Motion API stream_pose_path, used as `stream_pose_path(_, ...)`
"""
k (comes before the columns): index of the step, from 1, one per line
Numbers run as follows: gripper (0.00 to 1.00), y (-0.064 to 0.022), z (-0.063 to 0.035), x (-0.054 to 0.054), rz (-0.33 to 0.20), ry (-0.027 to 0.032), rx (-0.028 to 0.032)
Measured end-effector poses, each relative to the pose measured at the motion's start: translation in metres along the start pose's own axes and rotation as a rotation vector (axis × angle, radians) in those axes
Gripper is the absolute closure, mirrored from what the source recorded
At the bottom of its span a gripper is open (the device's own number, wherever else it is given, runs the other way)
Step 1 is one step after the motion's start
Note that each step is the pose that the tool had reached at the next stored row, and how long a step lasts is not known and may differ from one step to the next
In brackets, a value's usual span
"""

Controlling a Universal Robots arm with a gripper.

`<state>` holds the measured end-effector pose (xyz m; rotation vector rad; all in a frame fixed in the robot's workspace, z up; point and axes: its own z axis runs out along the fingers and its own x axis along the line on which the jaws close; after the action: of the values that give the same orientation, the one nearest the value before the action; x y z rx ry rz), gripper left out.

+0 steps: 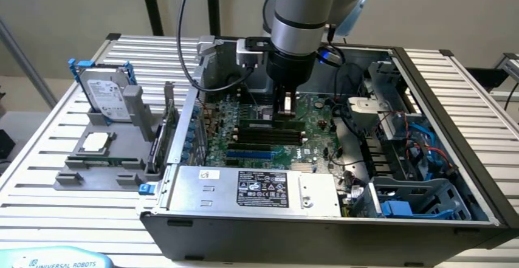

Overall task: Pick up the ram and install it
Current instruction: 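Insert the ram into the slot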

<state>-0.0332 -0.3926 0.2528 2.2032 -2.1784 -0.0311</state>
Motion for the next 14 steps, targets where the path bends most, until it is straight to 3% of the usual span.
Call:
stream_pose_path(7,0.87,-0.0003,0.0119,0.000,0.000,0.0059,0.0043)
stream_pose_path(14,0.87,-0.0002,0.0157,0.000,0.001,0.0133,0.0058)
